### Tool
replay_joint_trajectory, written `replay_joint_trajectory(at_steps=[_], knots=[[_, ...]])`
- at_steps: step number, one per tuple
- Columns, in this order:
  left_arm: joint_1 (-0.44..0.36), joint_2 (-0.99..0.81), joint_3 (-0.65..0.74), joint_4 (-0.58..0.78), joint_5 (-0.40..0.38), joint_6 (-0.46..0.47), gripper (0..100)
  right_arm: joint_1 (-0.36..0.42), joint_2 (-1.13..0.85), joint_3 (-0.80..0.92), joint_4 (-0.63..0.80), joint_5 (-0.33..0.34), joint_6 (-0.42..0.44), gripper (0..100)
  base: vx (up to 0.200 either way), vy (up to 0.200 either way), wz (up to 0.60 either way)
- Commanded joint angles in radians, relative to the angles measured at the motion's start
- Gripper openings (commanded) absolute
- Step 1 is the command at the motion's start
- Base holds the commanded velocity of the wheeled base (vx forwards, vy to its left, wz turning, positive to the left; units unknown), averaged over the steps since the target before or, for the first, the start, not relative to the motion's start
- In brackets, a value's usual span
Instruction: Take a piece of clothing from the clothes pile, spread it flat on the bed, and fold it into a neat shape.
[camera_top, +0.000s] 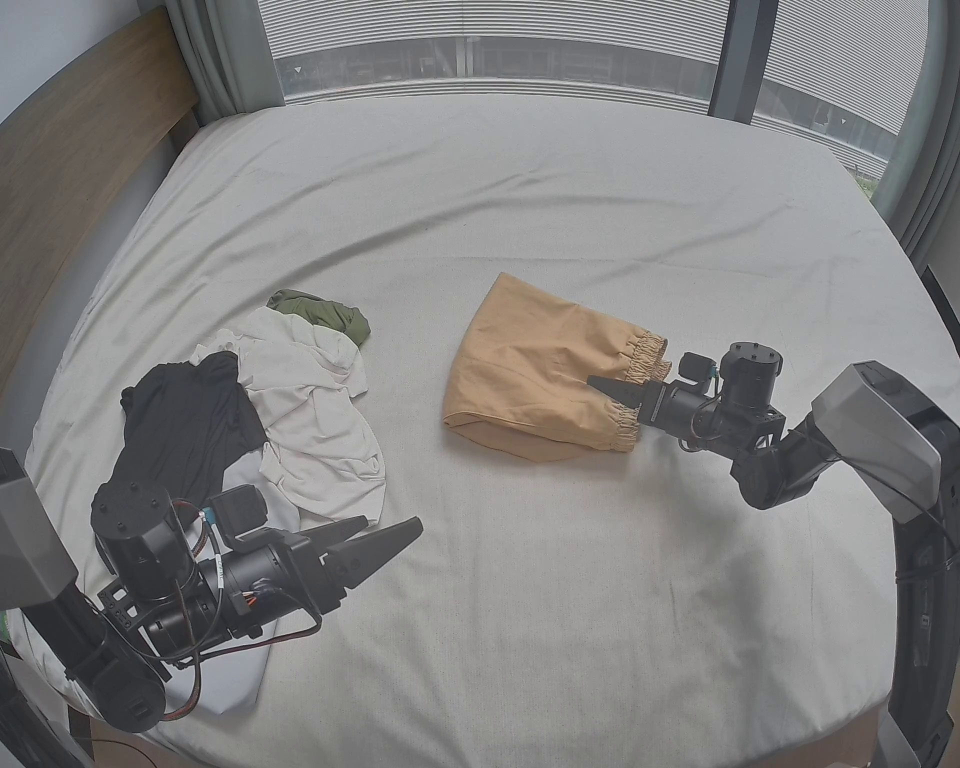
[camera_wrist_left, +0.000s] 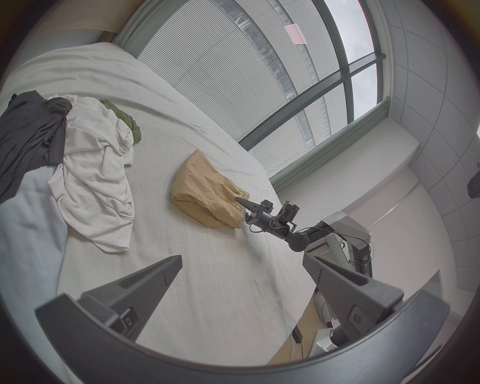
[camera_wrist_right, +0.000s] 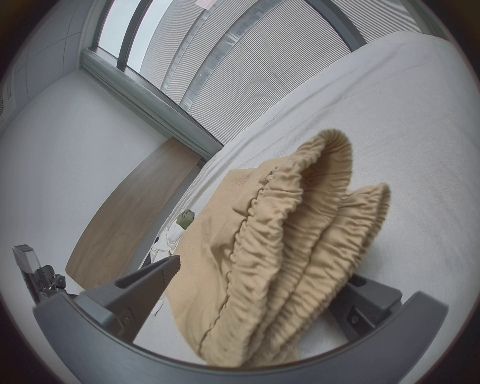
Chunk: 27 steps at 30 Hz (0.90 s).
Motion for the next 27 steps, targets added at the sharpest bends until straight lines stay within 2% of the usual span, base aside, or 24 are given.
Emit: replay_joint_trajectory(at_steps=[1,3,6,11,18,22,27], knots=[[0.001,-0.001,0.001,-0.002,0.0,0.002,100,-0.016,-0.143,0.187,-0.074,-0.001,-0.014,100,0.0,0.0,0.0],[0.001,-0.002,0.001,-0.002,0.0,0.002,100,-0.017,-0.157,0.218,-0.084,-0.001,-0.023,100,0.0,0.0,0.0],[-0.001,-0.011,0.001,-0.002,0.0,0.003,100,-0.022,-0.225,0.357,-0.138,-0.001,-0.061,100,0.0,0.0,0.0],[-0.001,-0.036,0.003,0.0,0.0,0.002,100,-0.017,-0.304,0.506,-0.218,-0.001,-0.067,100,0.0,0.0,0.0],[-0.028,-0.198,0.015,0.003,-0.035,-0.007,100,-0.011,-0.518,0.831,-0.405,-0.001,-0.176,100,0.0,0.0,0.0],[-0.088,-0.335,0.015,0.007,0.015,0.036,100,-0.031,-0.651,1.02,-0.514,-0.001,-0.233,100,0.0,0.0,0.0],[-0.101,-0.547,0.093,0.083,0.069,0.111,100,-0.048,-0.918,1.239,-0.515,-0.001,-0.244,100,0.0,0.0,0.0]])
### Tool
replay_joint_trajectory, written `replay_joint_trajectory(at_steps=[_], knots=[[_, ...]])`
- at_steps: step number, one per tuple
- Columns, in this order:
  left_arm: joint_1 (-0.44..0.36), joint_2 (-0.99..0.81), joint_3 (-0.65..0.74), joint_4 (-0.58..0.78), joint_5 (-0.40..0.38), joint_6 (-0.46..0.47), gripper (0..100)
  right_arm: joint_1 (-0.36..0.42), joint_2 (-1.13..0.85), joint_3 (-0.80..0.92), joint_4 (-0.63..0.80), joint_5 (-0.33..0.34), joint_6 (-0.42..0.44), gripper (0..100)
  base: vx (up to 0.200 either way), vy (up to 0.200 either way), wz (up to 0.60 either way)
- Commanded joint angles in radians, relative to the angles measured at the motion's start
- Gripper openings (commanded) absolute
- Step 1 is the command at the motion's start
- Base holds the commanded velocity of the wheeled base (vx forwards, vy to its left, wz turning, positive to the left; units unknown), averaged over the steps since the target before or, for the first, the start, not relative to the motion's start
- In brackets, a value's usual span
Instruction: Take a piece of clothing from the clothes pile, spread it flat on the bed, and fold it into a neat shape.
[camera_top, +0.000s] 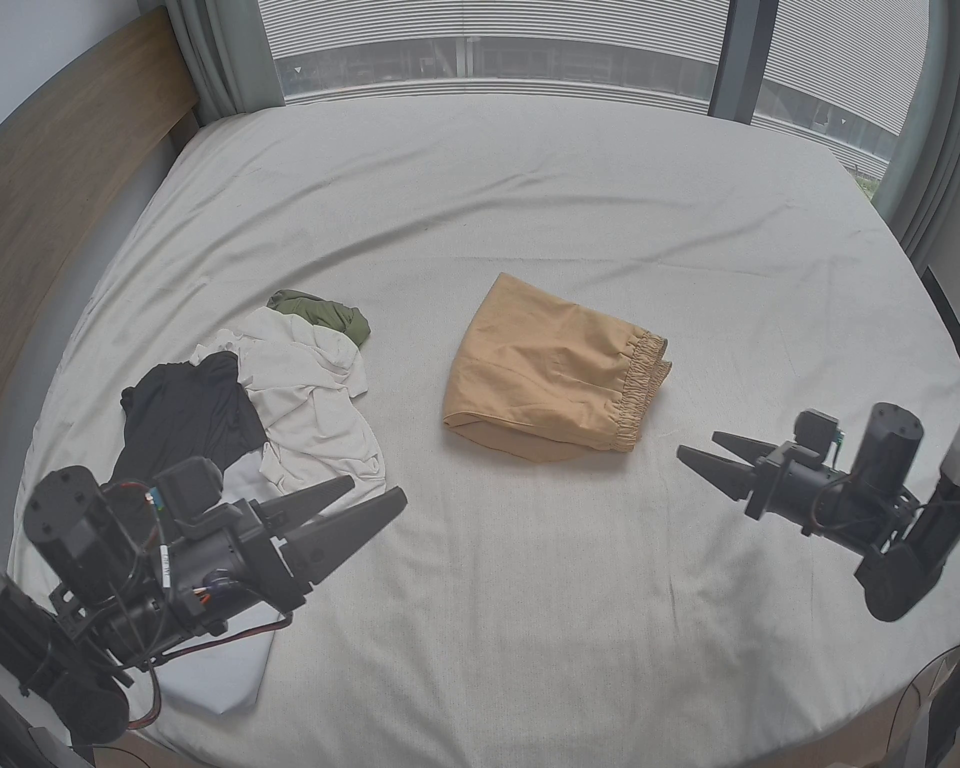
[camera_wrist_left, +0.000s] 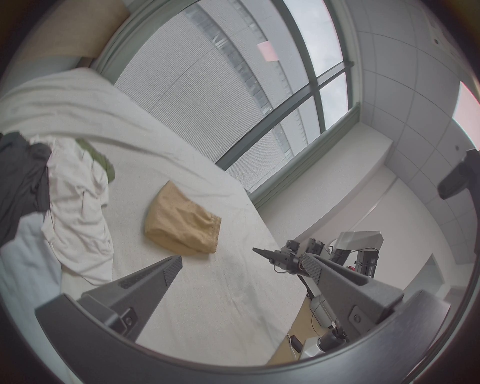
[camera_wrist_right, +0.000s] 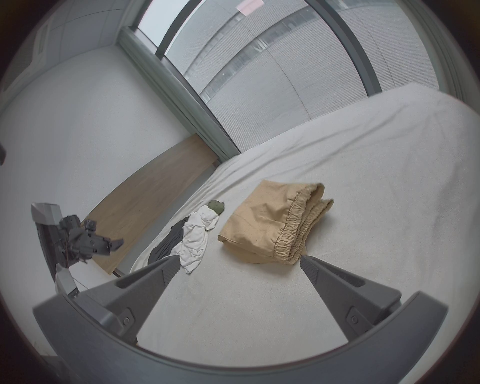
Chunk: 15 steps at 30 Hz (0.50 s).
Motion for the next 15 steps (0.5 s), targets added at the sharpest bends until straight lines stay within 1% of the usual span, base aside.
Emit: replay_joint_trajectory(at_steps=[1,3,4,6,7,8,11,13,15], knots=[[-0.047,-0.343,0.087,0.066,0.062,0.088,100,-0.027,-0.405,0.297,-0.06,0.001,-0.043,100,0.0,0.0,0.0],[-0.045,-0.413,0.116,0.085,0.092,0.11,100,-0.047,-0.512,0.32,-0.027,0.001,-0.043,100,0.0,0.0,0.0],[-0.042,-0.438,0.126,0.094,0.109,0.119,100,-0.059,-0.57,0.32,0.016,-0.001,-0.045,100,0.0,0.0,0.0],[-0.041,-0.512,0.156,0.121,0.175,0.159,100,-0.099,-0.728,0.32,0.144,-0.001,-0.047,100,0.0,0.0,0.0],[-0.041,-0.516,0.156,0.123,0.18,0.162,100,-0.102,-0.739,0.32,0.153,-0.001,-0.047,100,0.0,0.0,0.0],[-0.037,-0.576,0.177,0.169,0.266,0.206,100,-0.133,-0.894,0.32,0.312,-0.001,-0.048,100,0.0,0.0,0.0],[-0.036,-0.68,0.177,0.292,0.387,0.246,100,-0.167,-1.142,0.305,0.588,-0.002,-0.051,100,0.0,0.0,0.0],[-0.008,-0.751,0.177,0.388,0.431,0.26,100,-0.182,-1.3,0.273,0.783,-0.006,-0.053,100,0.0,0.0,0.0],[0.056,-0.788,0.177,0.451,0.431,0.268,100,-0.185,-1.399,0.254,0.918,-0.002,-0.053,100,0.0,0.0,0.0]])
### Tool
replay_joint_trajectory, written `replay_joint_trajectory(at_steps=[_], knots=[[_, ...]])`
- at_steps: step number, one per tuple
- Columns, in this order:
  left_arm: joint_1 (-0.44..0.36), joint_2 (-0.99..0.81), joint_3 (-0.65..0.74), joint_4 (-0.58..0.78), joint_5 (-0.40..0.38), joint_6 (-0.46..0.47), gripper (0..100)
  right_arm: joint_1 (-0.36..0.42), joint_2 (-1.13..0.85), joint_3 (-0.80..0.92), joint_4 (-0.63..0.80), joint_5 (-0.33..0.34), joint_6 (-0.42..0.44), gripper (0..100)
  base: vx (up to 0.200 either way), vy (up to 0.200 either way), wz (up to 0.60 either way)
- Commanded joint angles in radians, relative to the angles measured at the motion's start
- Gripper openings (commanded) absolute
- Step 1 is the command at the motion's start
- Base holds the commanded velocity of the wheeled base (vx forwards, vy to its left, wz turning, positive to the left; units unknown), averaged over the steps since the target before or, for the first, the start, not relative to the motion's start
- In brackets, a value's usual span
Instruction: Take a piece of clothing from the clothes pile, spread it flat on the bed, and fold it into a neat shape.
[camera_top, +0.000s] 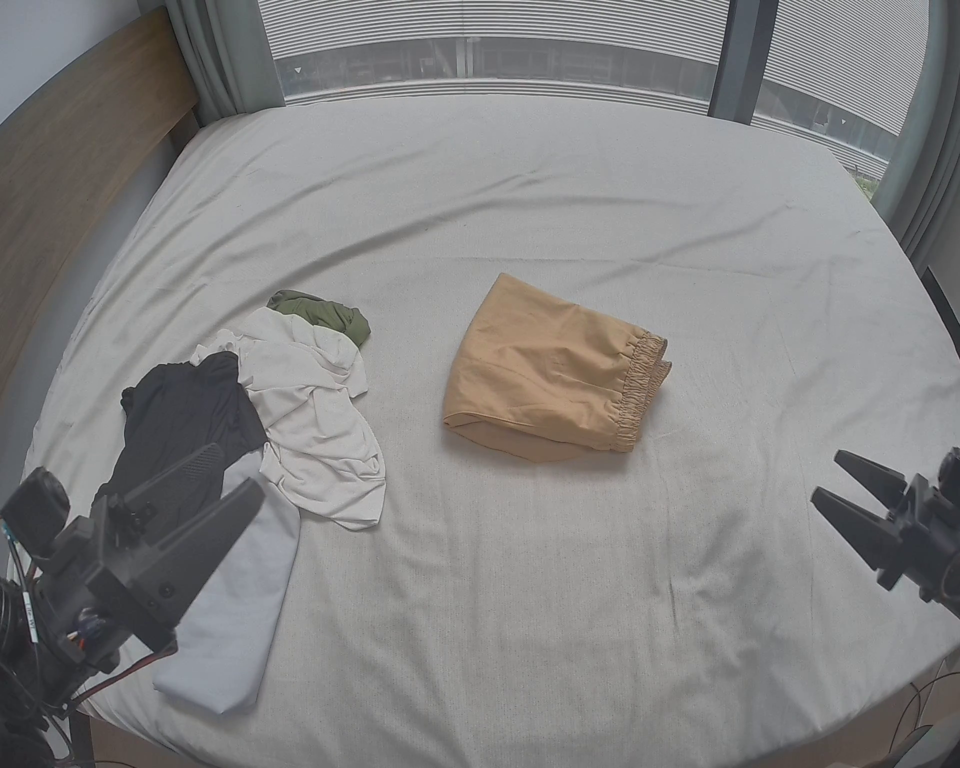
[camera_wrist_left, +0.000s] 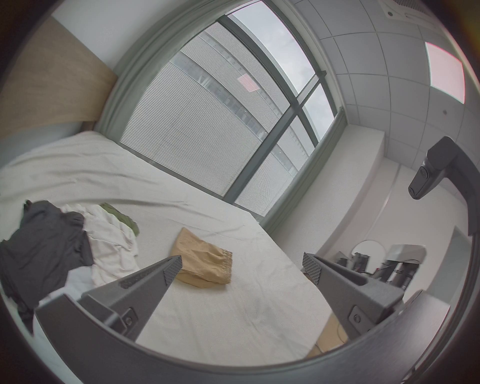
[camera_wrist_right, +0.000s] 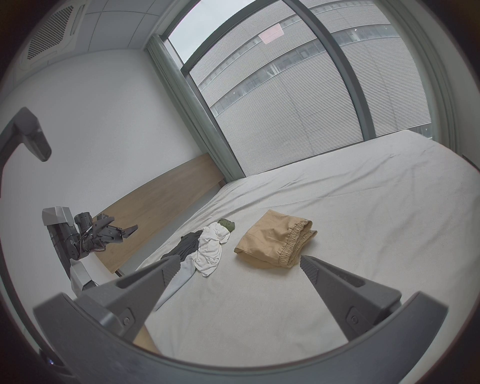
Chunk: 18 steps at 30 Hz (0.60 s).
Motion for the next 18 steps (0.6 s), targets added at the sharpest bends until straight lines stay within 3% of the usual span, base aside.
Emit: replay_joint_trajectory(at_steps=[1,6,12,15,18], knots=[[0.163,-0.421,0.059,0.358,0.202,0.107,100,-0.092,-0.8,-0.025,0.722,0.006,-0.014,100,0.0,0.0,0.0],[0.261,-0.662,0.059,0.633,0.135,0.14,100,-0.091,-1.034,-0.042,1.008,0.024,-0.007,100,0.0,0.0,0.0],[0.384,-0.95,0.058,0.912,0.047,0.177,100,-0.102,-1.136,-0.018,1.061,0.024,-0.014,100,0.0,0.0,0.0],[0.444,-1.097,0.058,1.061,0.023,0.21,100,-0.1,-1.149,0.051,1.051,0.01,-0.089,100,0.0,0.0,0.0],[0.449,-1.104,0.059,1.098,0.038,0.262,100,-0.1,-1.149,0.051,1.087,-0.086,-0.184,100,0.0,0.0,0.0]])
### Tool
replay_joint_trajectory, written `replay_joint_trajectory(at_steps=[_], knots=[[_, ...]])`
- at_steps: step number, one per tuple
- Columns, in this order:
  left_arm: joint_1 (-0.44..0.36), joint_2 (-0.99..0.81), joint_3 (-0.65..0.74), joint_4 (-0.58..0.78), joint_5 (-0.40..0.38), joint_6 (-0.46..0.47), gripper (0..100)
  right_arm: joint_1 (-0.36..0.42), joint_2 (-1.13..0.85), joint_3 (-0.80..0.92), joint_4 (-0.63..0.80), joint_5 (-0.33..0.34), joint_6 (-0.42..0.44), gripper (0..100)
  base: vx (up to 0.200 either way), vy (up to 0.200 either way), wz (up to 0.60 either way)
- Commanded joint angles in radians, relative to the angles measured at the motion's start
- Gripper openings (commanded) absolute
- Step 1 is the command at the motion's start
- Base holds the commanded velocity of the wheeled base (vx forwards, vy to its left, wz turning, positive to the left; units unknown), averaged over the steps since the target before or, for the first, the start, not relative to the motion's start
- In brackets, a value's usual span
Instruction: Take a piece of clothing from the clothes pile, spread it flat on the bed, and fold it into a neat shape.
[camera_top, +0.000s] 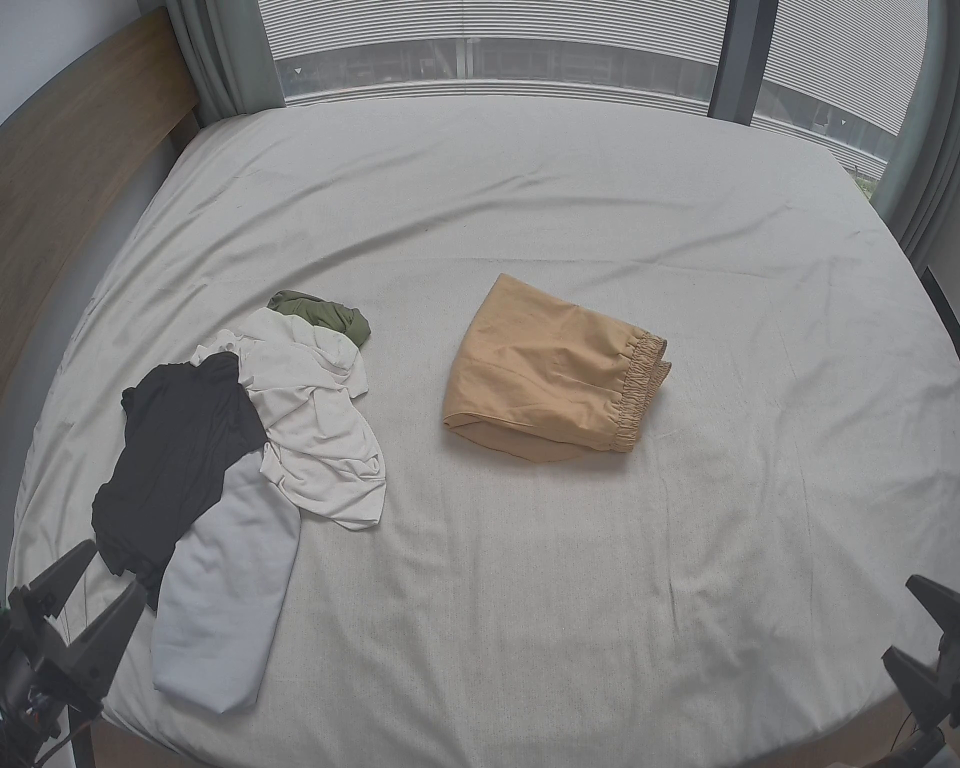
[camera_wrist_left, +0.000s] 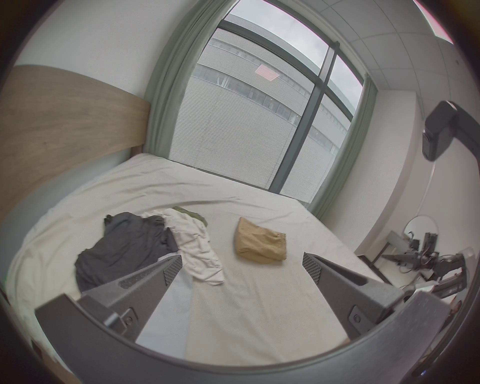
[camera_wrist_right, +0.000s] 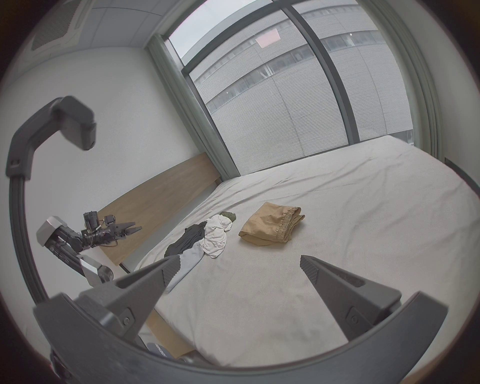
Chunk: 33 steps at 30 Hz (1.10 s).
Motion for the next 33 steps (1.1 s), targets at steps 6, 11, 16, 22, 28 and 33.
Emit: replay_joint_trajectory(at_steps=[6,11,16,22,28,33], knots=[[0.303,-0.549,0.018,0.46,0.073,0.245,100,-0.028,-0.332,0.056,0.262,-0.396,-0.17,100,0.0,0.0,0.0],[0.298,-0.564,0.017,0.577,0.162,0.274,100,-0.028,-0.332,0.056,0.311,-0.526,-0.232,100,0.0,0.0,0.0],[0.295,-0.566,0.017,0.579,0.163,0.23,100,-0.023,-0.334,0.056,0.309,-0.528,-0.209,100,0.0,0.0,0.0],[0.294,-0.572,0.014,0.588,0.163,0.23,100,-0.023,-0.334,0.056,0.311,-0.529,-0.207,100,0.0,0.0,0.0],[0.294,-0.574,0.017,0.575,0.179,0.29,100,-0.024,-0.332,0.056,0.311,-0.539,-0.204,100,0.0,0.0,0.0],[0.28,-0.548,0.017,0.626,0.048,0.208,100,-0.023,-0.334,0.056,0.312,-0.539,-0.203,100,0.0,0.0,0.0]])
